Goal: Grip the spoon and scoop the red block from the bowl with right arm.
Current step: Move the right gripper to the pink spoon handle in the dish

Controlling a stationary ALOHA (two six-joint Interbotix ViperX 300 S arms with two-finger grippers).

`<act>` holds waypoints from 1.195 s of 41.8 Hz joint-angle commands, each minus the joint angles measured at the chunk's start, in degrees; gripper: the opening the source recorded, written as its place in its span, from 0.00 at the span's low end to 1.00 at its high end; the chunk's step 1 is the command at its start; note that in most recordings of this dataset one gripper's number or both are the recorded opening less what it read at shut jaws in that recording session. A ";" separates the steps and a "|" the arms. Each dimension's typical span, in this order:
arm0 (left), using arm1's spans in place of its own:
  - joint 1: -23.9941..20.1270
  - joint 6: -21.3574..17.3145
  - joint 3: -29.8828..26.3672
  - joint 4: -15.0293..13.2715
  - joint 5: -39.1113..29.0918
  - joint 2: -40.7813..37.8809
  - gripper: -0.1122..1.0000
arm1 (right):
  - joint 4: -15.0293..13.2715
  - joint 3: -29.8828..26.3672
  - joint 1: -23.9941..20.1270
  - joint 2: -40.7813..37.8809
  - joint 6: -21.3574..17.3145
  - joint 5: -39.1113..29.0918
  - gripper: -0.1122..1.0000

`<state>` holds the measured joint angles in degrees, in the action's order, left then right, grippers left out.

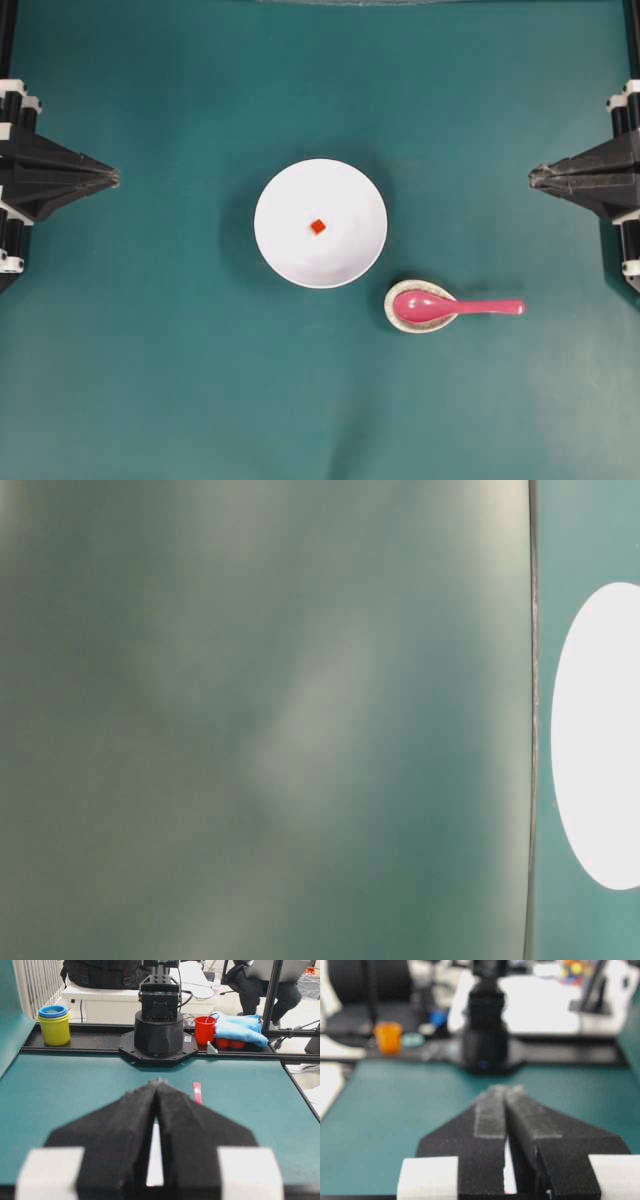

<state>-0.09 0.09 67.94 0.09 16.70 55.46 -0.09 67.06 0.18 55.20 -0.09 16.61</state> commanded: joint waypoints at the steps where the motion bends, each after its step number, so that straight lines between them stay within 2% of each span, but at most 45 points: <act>1: 0.35 0.18 -2.46 0.26 -4.04 -0.53 0.10 | 0.00 -1.05 -0.44 -0.35 0.18 0.09 0.10; 2: 0.35 0.18 -3.52 0.26 -8.70 -0.44 0.10 | 0.09 -1.41 -0.53 -0.35 0.18 -1.41 0.10; 5: 0.35 0.00 -4.31 0.26 -12.13 -0.18 0.10 | 0.26 -1.76 -0.53 -0.53 -0.35 -3.08 0.10; 20: 0.35 -0.62 -5.71 0.26 -24.35 1.05 0.10 | 0.97 -2.64 -0.53 -2.02 -4.04 -7.56 0.12; 23: 0.35 -0.53 -5.80 0.35 -25.05 0.97 0.10 | 1.05 -2.90 -0.53 -2.20 -4.31 -7.73 0.18; 30: 0.35 -0.53 -5.80 0.26 -25.14 0.79 0.10 | 1.14 -3.69 -0.53 -2.72 -4.75 -7.91 0.44; 34: 0.35 -0.26 -5.71 0.26 -25.31 0.70 0.10 | 1.41 -4.13 -0.53 -3.25 -4.83 -8.88 0.55; 40: 0.35 -0.26 -5.71 0.35 -25.49 0.53 0.10 | 1.58 -4.22 -0.62 -4.66 -4.92 -10.63 0.62; 50: -0.44 -0.62 -5.54 0.35 -27.42 -0.18 0.10 | 1.67 -3.43 -1.58 -9.67 -4.92 -10.55 0.62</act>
<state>-0.09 -0.44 63.98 0.35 -10.46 55.99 1.32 64.42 -0.79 47.37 -4.92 5.54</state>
